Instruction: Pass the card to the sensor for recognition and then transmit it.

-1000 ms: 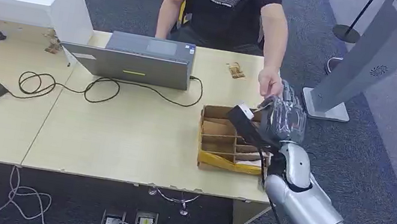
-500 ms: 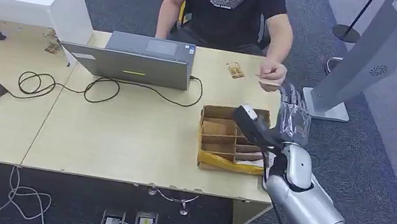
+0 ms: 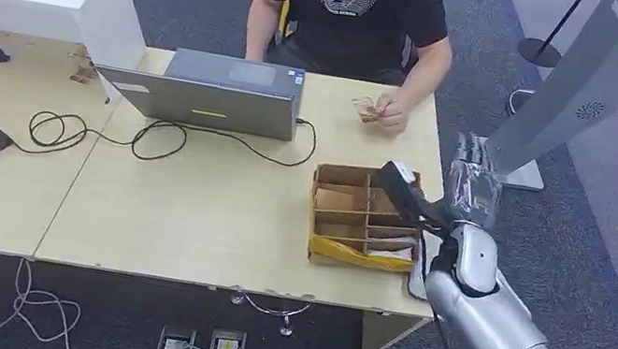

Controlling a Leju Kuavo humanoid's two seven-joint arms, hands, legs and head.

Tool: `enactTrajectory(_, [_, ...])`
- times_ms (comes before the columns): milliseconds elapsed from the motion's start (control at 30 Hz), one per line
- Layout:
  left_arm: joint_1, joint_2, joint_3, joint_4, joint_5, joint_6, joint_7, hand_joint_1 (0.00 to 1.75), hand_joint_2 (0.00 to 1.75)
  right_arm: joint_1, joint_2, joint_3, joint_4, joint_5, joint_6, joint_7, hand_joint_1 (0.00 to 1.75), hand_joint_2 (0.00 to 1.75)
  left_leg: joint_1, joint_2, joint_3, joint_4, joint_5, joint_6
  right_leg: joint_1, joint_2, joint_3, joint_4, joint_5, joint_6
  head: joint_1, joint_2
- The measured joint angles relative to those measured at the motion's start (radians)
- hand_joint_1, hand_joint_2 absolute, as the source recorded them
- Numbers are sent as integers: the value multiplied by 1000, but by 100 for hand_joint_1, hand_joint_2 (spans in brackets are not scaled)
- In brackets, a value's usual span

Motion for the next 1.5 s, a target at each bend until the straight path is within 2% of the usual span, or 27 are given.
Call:
enactTrajectory(267, [13, 0, 0, 0, 1, -14, -2, 0, 0, -21, -137, -62, 0, -81, 69, 99, 0, 175, -1, -1, 0, 0, 0, 0, -1, -1, 0, -1, 0, 0, 0, 0])
enactTrajectory(367, [22, 0, 0, 0, 5, -15, -2, 0, 0, -23, -192, -80, -2, -98, 74, 108, 0, 175, -1, -1, -1, 0, 0, 0, -1, -1, 0, 0, 0, 0, 0, 0])
enactTrajectory(567, [21, -1, 1, 0, 8, -16, -7, 0, 0, -9, -239, -115, -6, -101, 77, 125, 0, 175, 0, 0, 1, 0, 0, 0, 0, 1, -1, -1, 0, 0, 0, 0])
enactTrajectory(633, [22, -3, 1, 0, 10, -17, -10, 0, 0, 37, -267, -153, -6, -101, 88, 130, 0, 175, 0, -4, 1, 0, 0, 0, 1, -4, 1, -1, 0, 0, -1, 0])
enactTrajectory(700, [27, -3, 1, 0, 11, -19, -11, 0, 0, 88, -312, -224, -2, -106, 103, 134, 0, 175, 0, -5, -1, 0, 0, 0, 0, -5, 1, -1, 0, 0, -1, 0])
enactTrajectory(800, [28, -3, 2, 0, 10, -20, -12, 0, 0, 159, -335, -291, 18, -133, 95, 135, 0, 175, 0, -3, -1, 0, -2, 1, 0, -2, 0, -2, 0, 0, -1, 0])
enactTrajectory(900, [27, -4, 3, 0, 3, -15, -18, 0, 0, 235, -362, -375, 98, -160, 74, 135, 0, 175, 0, -8, -1, 0, -2, 1, 0, -8, 1, -3, -1, 1, 0, 0])
enactTrajectory(1067, [29, -6, 3, 0, 4, -3, -20, 0, 0, 340, -368, -458, 228, -233, 9, 100, 0, 175, 0, -5, -3, 0, -2, 1, 0, -5, 0, -3, -1, 1, 0, 0])
enactTrajectory(1200, [27, -9, 6, 0, 14, 7, -22, 0, 0, 381, -354, -508, 323, -338, -51, 15, 0, 175, 1, -5, -2, 0, -2, 1, 1, -5, 0, -3, -1, 1, 0, 0])
enactTrajectory(1333, [27, -11, 8, 0, 13, 13, -22, 0, 0, 438, -314, -565, 415, -369, -67, -40, 0, 175, 1, -5, -2, 0, -2, 1, 2, -5, 0, -3, -1, 0, -1, 0])
enactTrajectory(1400, [26, -11, 11, 0, 6, 15, -22, 0, 0, 474, -278, -651, 473, -361, -69, -75, 0, 175, 2, -5, -2, 0, -2, 1, 2, -5, 0, -3, -2, 0, 0, 0])
enactTrajectory(1500, [27, -11, 16, 0, 3, 17, -23, 0, 0, 503, -253, -708, 510, -371, -69, -123, 0, 175, 2, -5, -3, 0, -2, 1, 2, -6, -1, -3, -2, 0, -1, 0])
